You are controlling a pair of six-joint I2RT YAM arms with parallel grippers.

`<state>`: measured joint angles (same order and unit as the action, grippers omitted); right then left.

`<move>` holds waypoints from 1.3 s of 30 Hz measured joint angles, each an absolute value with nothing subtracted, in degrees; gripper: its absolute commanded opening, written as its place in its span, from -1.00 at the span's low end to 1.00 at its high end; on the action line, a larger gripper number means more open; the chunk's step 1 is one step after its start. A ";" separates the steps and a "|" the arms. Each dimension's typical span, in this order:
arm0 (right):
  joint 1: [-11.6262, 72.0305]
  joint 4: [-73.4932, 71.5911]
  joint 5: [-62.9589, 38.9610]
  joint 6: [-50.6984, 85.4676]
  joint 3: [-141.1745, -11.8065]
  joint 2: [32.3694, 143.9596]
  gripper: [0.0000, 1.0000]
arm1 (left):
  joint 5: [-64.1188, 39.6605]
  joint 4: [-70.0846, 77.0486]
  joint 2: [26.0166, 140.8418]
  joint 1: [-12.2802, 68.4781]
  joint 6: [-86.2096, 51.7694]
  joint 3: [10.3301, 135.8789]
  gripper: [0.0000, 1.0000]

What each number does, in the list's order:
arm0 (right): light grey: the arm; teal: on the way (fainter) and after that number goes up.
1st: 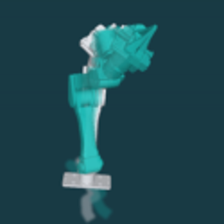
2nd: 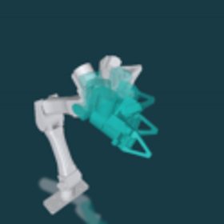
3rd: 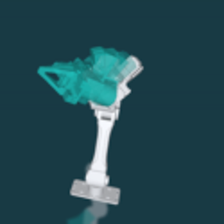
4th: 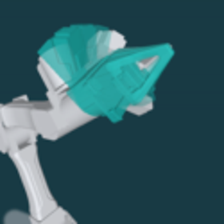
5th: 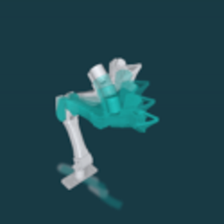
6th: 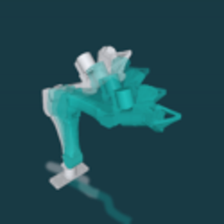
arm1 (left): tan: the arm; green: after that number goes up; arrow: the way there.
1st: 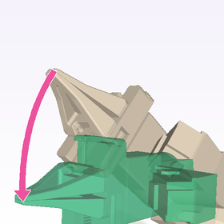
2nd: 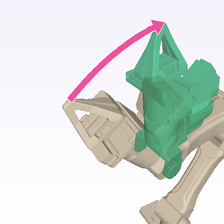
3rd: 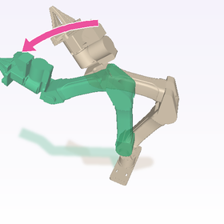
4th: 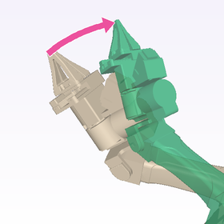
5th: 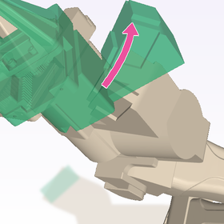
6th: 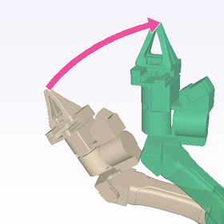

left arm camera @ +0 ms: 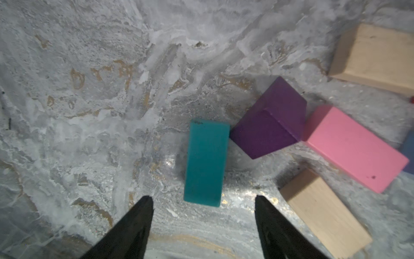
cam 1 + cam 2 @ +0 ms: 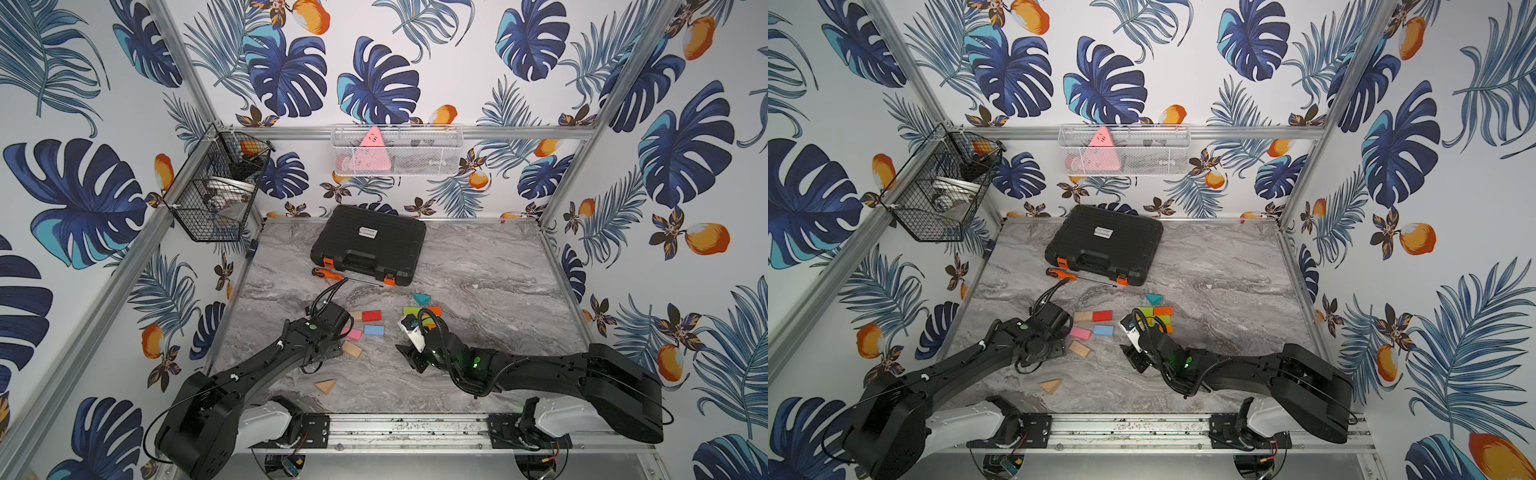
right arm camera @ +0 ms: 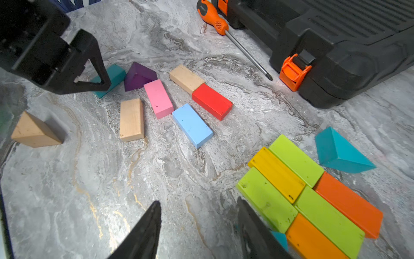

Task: Assemble a piece of candy with building blocks
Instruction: Pick up the building block from the center of the board.

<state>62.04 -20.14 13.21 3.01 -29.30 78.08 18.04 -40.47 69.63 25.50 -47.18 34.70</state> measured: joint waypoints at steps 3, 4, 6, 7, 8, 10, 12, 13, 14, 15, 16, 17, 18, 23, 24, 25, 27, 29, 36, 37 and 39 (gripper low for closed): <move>62.04 -21.23 13.78 3.46 -28.69 77.60 0.12 | 17.87 -39.24 71.61 25.08 -47.59 34.24 0.37; 62.04 -21.30 13.93 3.46 -28.69 77.62 0.12 | 17.74 -38.44 72.07 24.77 -47.66 33.98 0.35; 62.04 -21.28 14.06 3.46 -28.77 77.84 0.12 | 17.06 -36.97 72.97 23.88 -47.66 33.34 0.33; 62.04 -21.23 14.06 3.46 -28.95 78.08 0.12 | 16.67 -36.60 73.52 23.31 -47.66 33.19 0.32; 62.04 -21.23 14.06 3.46 -29.12 78.35 0.12 | 16.51 -35.97 73.84 22.83 -47.79 33.17 0.33; 62.04 -21.19 14.17 3.49 -29.52 78.83 0.12 | 16.25 -34.87 74.06 22.04 -47.79 33.17 0.33; 62.04 -21.06 15.00 3.66 -29.82 79.22 0.12 | 16.03 -34.35 74.11 21.21 -47.79 33.06 0.32; 62.04 -20.88 15.59 3.68 -29.91 79.35 0.12 | 15.79 -33.95 74.06 20.62 -47.77 32.97 0.32; 62.04 -20.88 15.90 3.75 -29.93 79.42 0.12 | 15.57 -33.67 74.04 20.14 -47.75 32.93 0.32; 62.04 -20.88 16.29 3.86 -29.93 79.53 0.12 | 15.18 -33.36 74.06 19.49 -47.66 32.91 0.32; 62.04 -20.88 16.58 3.86 -29.93 79.66 0.12 | 14.92 -33.01 74.22 18.90 -47.55 32.91 0.31; 62.04 -20.88 16.71 3.86 -29.93 79.77 0.11 | 14.74 -32.62 74.37 18.46 -47.33 32.91 0.30; 62.04 -20.88 16.95 3.86 -29.93 79.92 0.12 | 14.72 -32.12 74.59 18.00 -46.92 32.95 0.28; 62.04 -20.88 17.30 3.86 -30.24 80.68 0.10 | 12.99 -30.11 74.96 16.49 -46.35 32.95 -0.01; 62.04 -20.88 17.30 3.86 -30.24 80.77 0.07 | 12.97 -29.91 74.91 16.40 -46.28 32.86 -0.05; 62.04 -20.88 17.32 3.86 -30.24 80.95 0.06 | 12.97 -29.82 74.76 16.29 -46.13 32.73 -0.09; 62.04 -20.88 17.32 3.86 -30.28 81.47 0.05 | 13.04 -29.82 74.41 16.16 -46.13 32.53 -0.21; 62.04 -20.86 17.32 3.86 -30.57 82.15 0.04 | 13.04 -30.02 74.11 16.10 -46.13 32.38 -0.35; 61.91 -20.95 17.47 4.08 -30.72 82.81 0.02 | 12.75 -31.24 71.16 15.99 -46.17 30.94 -0.54; 61.91 -20.99 17.47 4.05 -30.50 82.41 0.02 | 12.71 -31.44 70.54 15.99 -46.22 30.74 -0.57; 61.91 -21.28 17.50 4.05 -29.74 80.90 0.02 | 12.62 -32.10 69.06 15.97 -46.39 30.63 -0.58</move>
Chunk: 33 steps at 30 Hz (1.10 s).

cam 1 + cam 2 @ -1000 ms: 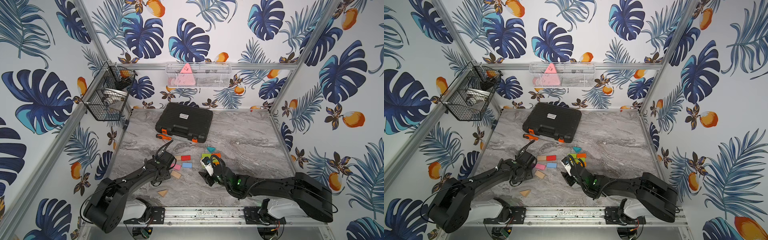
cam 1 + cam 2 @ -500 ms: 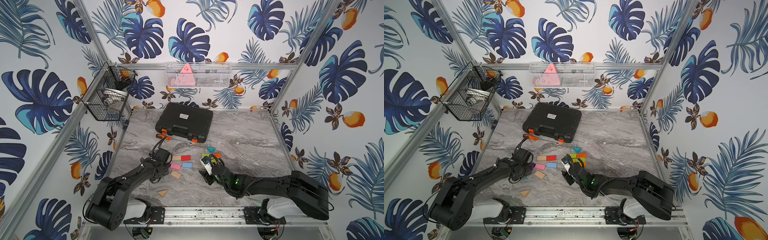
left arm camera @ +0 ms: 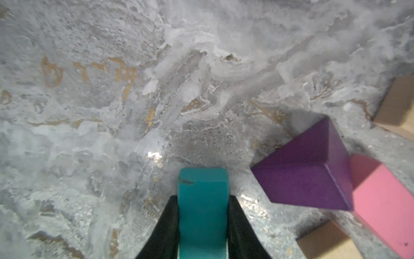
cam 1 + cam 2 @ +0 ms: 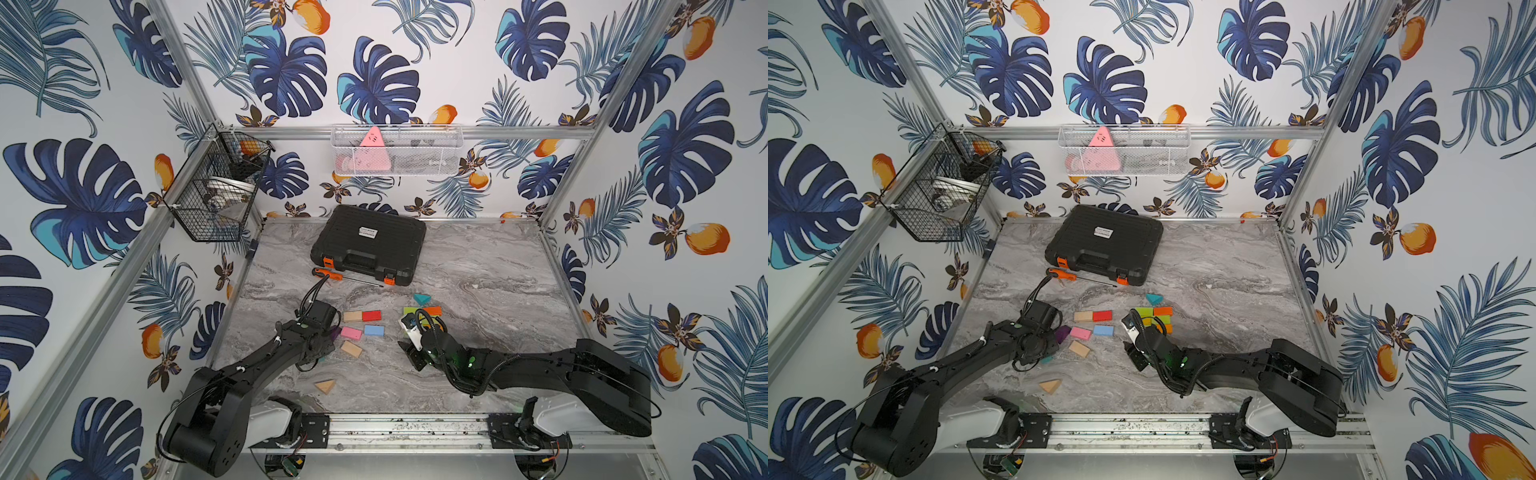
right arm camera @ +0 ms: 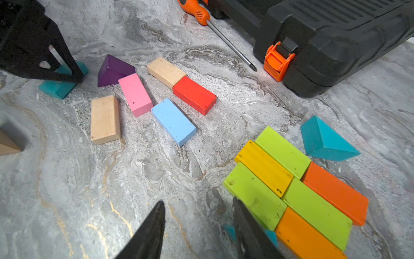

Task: Assemble a piece of candy with building blocks
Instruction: Pick up the building block from the center of the board, then place the building block at the center of the board.

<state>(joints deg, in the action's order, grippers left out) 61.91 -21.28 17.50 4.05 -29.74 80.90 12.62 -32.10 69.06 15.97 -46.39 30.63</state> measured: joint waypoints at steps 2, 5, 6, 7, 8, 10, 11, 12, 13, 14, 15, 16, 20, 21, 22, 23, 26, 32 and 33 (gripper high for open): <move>61.91 -22.11 17.58 4.03 -28.53 78.98 0.02 | 12.32 -32.88 67.40 15.97 -46.54 30.76 -0.68; 61.91 -23.92 18.48 4.01 -26.15 75.88 0.02 | 11.66 -35.03 64.27 15.94 -47.03 32.60 -0.78; 61.84 -24.60 18.81 4.01 -25.47 75.02 0.02 | 11.25 -35.38 62.83 15.94 -47.62 33.39 -0.79; 61.69 -25.19 19.20 4.01 -24.93 74.30 0.02 | 10.31 -35.62 61.32 16.10 -48.34 34.04 -0.80; 61.56 -25.63 19.57 4.03 -24.60 73.89 0.02 | 9.56 -35.70 60.29 16.36 -49.23 34.41 -0.82; 61.30 -26.00 20.75 4.05 -24.21 72.97 0.03 | 7.84 -36.12 58.72 17.96 -51.72 34.96 -0.82; 61.12 -26.04 21.41 4.05 -24.08 72.51 0.03 | 7.35 -36.34 58.26 19.20 -53.06 35.18 -0.82; 61.06 -26.15 22.17 4.08 -23.90 72.12 0.03 | 6.81 -36.75 57.84 21.12 -54.72 35.51 -0.82; 60.99 -26.41 23.14 4.16 -23.66 71.72 0.03 | 6.85 -37.26 57.56 23.55 -56.40 36.01 -0.82; 60.86 -26.41 24.01 4.51 -23.46 71.37 0.03 | 7.01 -37.47 57.49 25.89 -58.00 36.53 -0.81; 60.51 -26.41 25.06 5.13 -23.31 71.05 0.03 | 7.49 -37.78 57.69 29.19 -60.16 37.41 -0.81; 59.90 -26.41 26.17 5.43 -23.09 70.67 0.03 | 8.10 -38.02 58.11 31.94 -61.95 38.26 -0.81; 57.78 -26.37 28.51 7.03 -22.11 69.80 0.03 | 10.87 -38.24 61.63 41.08 -69.04 40.71 -0.78; 57.36 -26.39 28.93 7.33 -21.91 69.63 0.03 | 11.77 -38.26 63.09 43.35 -71.00 41.36 -0.78; 57.19 -26.39 29.34 7.84 -21.76 69.56 0.03 | 12.38 -38.15 64.53 45.23 -72.69 41.98 -0.77; 57.12 -26.37 29.50 8.01 -21.67 69.54 0.03 | 12.80 -38.09 65.93 46.87 -74.24 42.52 -0.76; 56.88 -26.37 30.06 8.19 -21.67 69.54 0.03 | 13.78 -36.84 70.41 50.19 -78.32 43.90 -0.75; 56.62 -26.35 31.18 8.56 -21.30 69.08 0.03 | 15.64 -34.72 77.34 52.97 -83.22 45.60 -0.72; 56.55 -26.35 31.20 8.56 -21.23 68.99 0.03 | 15.86 -34.26 78.48 53.08 -83.96 45.65 -0.72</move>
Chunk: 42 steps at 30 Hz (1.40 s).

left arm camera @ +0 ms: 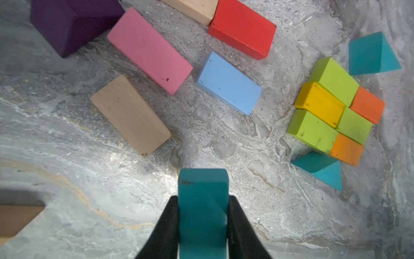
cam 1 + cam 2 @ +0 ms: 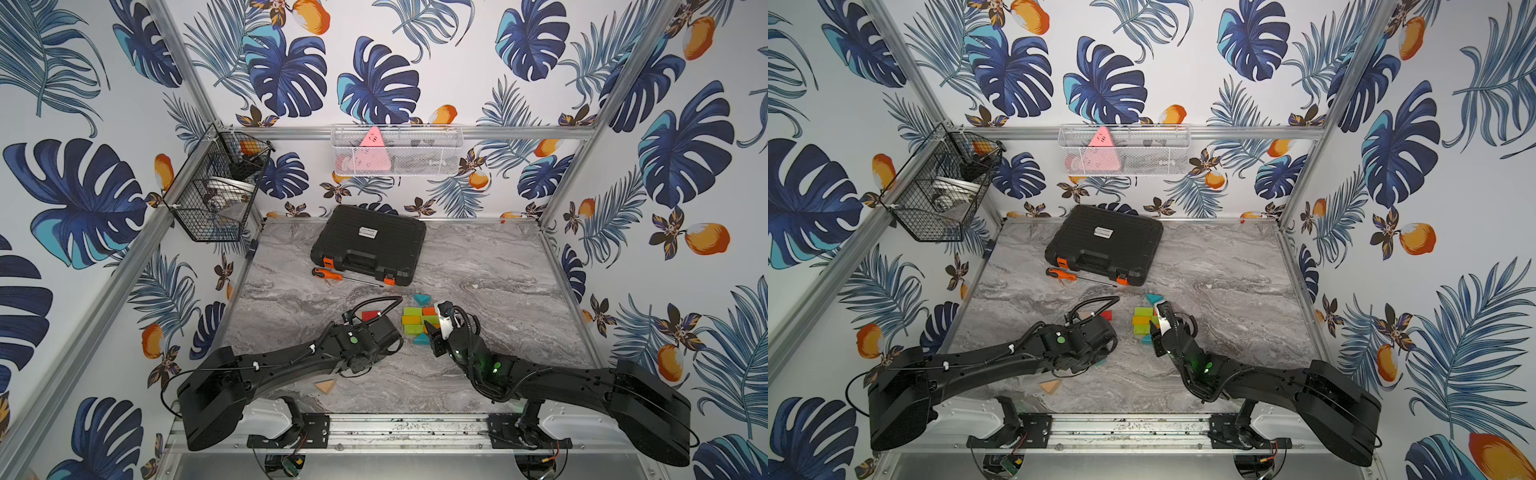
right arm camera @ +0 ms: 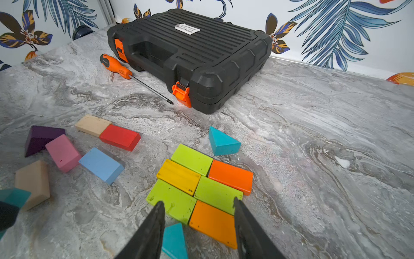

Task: Assemble a piece of candy with building blocks
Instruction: Place the building block at the center of the board, then adjust the building block at the center of the board.

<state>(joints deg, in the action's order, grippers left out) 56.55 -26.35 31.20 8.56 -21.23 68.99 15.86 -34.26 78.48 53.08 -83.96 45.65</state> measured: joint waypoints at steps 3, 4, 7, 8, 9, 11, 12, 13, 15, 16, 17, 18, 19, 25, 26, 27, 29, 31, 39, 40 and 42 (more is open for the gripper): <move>56.55 -26.35 31.20 8.60 -21.15 68.77 0.03 | 15.86 -32.67 81.84 53.19 -85.17 45.63 -0.70; 56.51 -26.35 31.20 8.60 -21.15 68.77 0.03 | 15.81 -31.97 83.05 53.28 -85.56 45.63 -0.69; 56.47 -26.30 31.18 9.02 -21.15 68.77 0.03 | 15.73 -30.55 85.62 53.54 -86.28 45.63 -0.64; 56.47 -26.20 31.18 9.02 -21.15 68.77 0.03 | 15.73 -30.26 86.08 53.56 -86.63 45.63 -0.61; 56.47 -26.11 31.18 9.02 -21.15 68.77 0.03 | 15.75 -29.98 86.50 53.56 -86.87 45.63 -0.57; 56.47 -26.06 31.16 9.21 -21.15 68.84 0.04 | 15.86 -29.82 87.02 53.58 -87.05 45.67 -0.44; 56.45 -26.04 31.16 9.21 -21.15 68.90 0.04 | 15.88 -29.76 87.37 53.58 -87.07 45.71 -0.38; 56.40 -26.04 31.11 9.21 -21.17 68.99 0.04 | 15.88 -29.58 87.72 53.58 -87.07 45.76 -0.31; 56.34 -26.00 30.96 9.41 -21.32 69.28 0.04 | 15.86 -29.34 88.40 53.60 -87.05 45.87 -0.18; 56.31 -25.98 30.94 9.41 -21.41 69.43 0.05 | 15.86 -29.19 88.71 53.60 -87.05 45.89 -0.10; 56.29 -25.98 30.94 9.41 -21.47 69.49 0.06 | 15.86 -29.15 88.84 53.60 -87.05 45.89 -0.05; 56.27 -25.98 30.94 9.41 -21.50 69.52 0.07 | 15.86 -29.12 88.84 53.60 -87.05 45.87 0.01; 56.27 -25.98 30.94 9.41 -21.50 69.52 0.07 | 15.90 -28.80 88.75 53.60 -87.05 45.69 0.13; 56.27 -25.98 30.72 9.39 -21.63 69.78 0.11 | 16.25 -28.29 87.26 53.60 -86.72 45.19 0.40; 56.27 -25.93 30.72 9.39 -21.69 69.84 0.11 | 16.23 -28.34 86.94 53.60 -86.15 45.36 0.40; 56.27 -25.91 30.70 9.39 -21.78 69.87 0.12 | 16.27 -28.40 86.15 53.65 -85.34 45.58 0.40; 56.25 -25.93 30.55 9.39 -21.85 69.87 0.13 | 16.69 -29.30 84.25 54.04 -84.77 46.54 0.40; 56.25 -25.67 29.85 9.39 -21.85 69.54 0.15 | 17.04 -30.76 81.76 54.35 -82.85 47.90 0.40; 56.25 -16.21 15.62 10.07 -26.89 65.36 0.25 | 23.57 -37.95 59.37 54.02 -63.96 51.99 0.76; 56.27 -14.04 12.73 10.26 -28.38 65.73 0.25 | 24.45 -38.81 56.82 53.80 -61.30 52.12 0.78; 56.75 -9.32 7.29 11.33 -32.29 68.10 0.26 | 26.26 -41.89 52.23 52.45 -54.72 53.45 0.78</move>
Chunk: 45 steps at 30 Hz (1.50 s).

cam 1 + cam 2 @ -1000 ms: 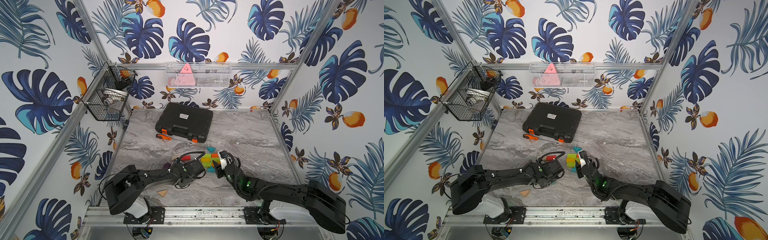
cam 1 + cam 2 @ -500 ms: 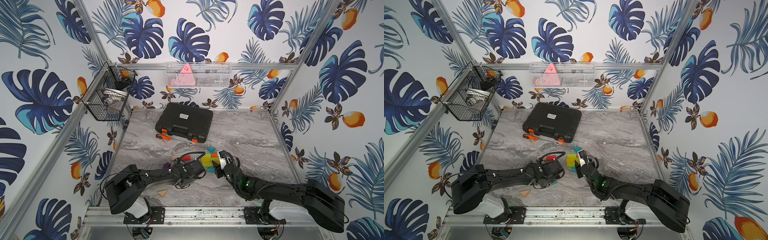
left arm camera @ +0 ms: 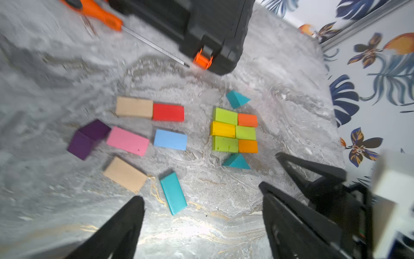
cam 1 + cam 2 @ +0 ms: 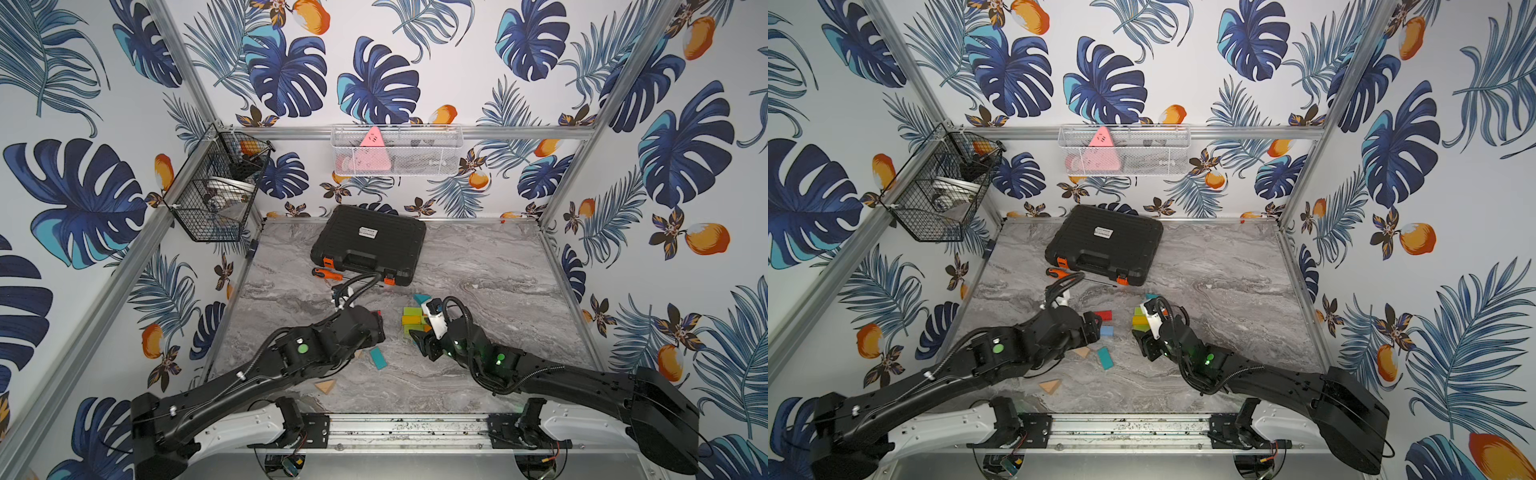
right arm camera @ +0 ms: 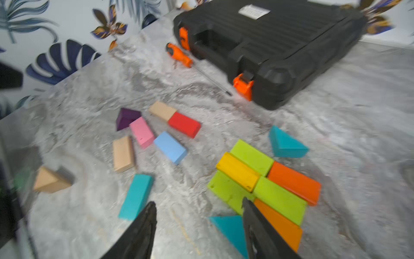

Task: Assemble a piece of candy with building blocks
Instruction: Adjust the building block at the center of the board.

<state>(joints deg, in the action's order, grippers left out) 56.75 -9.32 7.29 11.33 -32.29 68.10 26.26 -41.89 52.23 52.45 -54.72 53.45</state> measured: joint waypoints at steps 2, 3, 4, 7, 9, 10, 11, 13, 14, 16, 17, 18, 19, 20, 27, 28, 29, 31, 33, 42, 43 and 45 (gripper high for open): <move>58.11 -4.78 3.49 11.77 -36.82 72.27 0.28 | 27.73 -44.95 50.52 51.09 -49.23 55.59 0.77; 59.05 -2.46 1.80 12.27 -39.40 74.91 0.30 | 28.45 -46.46 50.22 50.63 -46.61 56.80 0.76; 60.10 -0.34 0.73 12.53 -41.91 77.67 0.30 | 29.12 -47.77 50.04 50.35 -44.36 57.80 0.76; 63.46 5.17 -0.51 12.69 -48.77 85.89 0.31 | 30.37 -50.46 48.88 50.17 -38.70 58.57 0.75; 65.14 8.47 -0.56 12.86 -52.51 90.52 0.32 | 31.11 -51.37 46.76 50.15 -35.83 58.15 0.76; 65.45 9.34 -0.43 12.88 -53.65 91.96 0.32 | 31.48 -51.55 45.60 50.15 -34.87 57.76 0.76; 65.54 10.07 -0.14 13.06 -54.72 93.54 0.33 | 31.88 -51.92 44.42 50.13 -34.06 57.30 0.76; 65.58 11.38 0.56 13.67 -56.25 95.90 0.34 | 32.64 -52.66 42.37 50.13 -32.73 56.45 0.77; 65.60 11.88 0.67 14.02 -56.95 97.01 0.35 | 33.08 -53.06 41.34 50.11 -32.38 56.01 0.77; 65.63 12.36 0.78 14.17 -58.04 99.04 0.35 | 33.69 -53.78 39.42 50.13 -31.57 55.42 0.78; 65.67 12.53 0.78 14.39 -58.65 100.27 0.34 | 33.95 -53.82 38.37 50.13 -31.55 55.16 0.78; 65.71 12.95 0.84 14.52 -59.37 101.56 0.32 | 34.39 -53.84 37.36 50.13 -31.42 54.98 0.79; 65.82 13.30 1.04 14.55 -60.05 102.63 0.31 | 34.79 -53.78 36.51 50.13 -31.40 54.81 0.79; 65.84 13.54 1.23 14.59 -60.73 103.68 0.30 | 35.29 -53.91 35.48 50.13 -31.40 54.68 0.79; 65.78 14.55 2.35 14.11 -62.92 106.91 0.04 | 37.30 -54.06 33.58 50.13 -31.42 54.37 0.82; 65.78 14.66 2.31 14.02 -63.31 107.28 -0.01 | 37.43 -54.06 33.54 50.13 -31.42 54.35 0.81; 65.71 14.66 2.31 13.63 -63.68 107.66 -0.07 | 37.47 -54.06 33.56 50.13 -31.42 54.33 0.81; 65.67 14.66 2.26 12.36 -64.23 108.20 -0.19 | 37.54 -54.06 33.80 50.13 -31.42 54.30 0.82; 65.65 14.66 2.26 10.81 -64.53 108.60 -0.31 | 37.65 -54.11 34.24 50.13 -31.42 54.30 0.81; 64.95 17.98 0.95 1.83 -68.34 110.61 -0.57 | 38.15 -54.24 34.30 50.13 -31.55 54.30 0.82; 64.82 18.24 0.78 0.58 -68.77 110.93 -0.58 | 38.28 -54.24 34.30 50.13 -31.57 54.30 0.82; 64.45 18.85 0.01 -2.26 -69.89 111.79 -0.59 | 38.54 -54.26 34.33 50.13 -31.59 54.30 0.82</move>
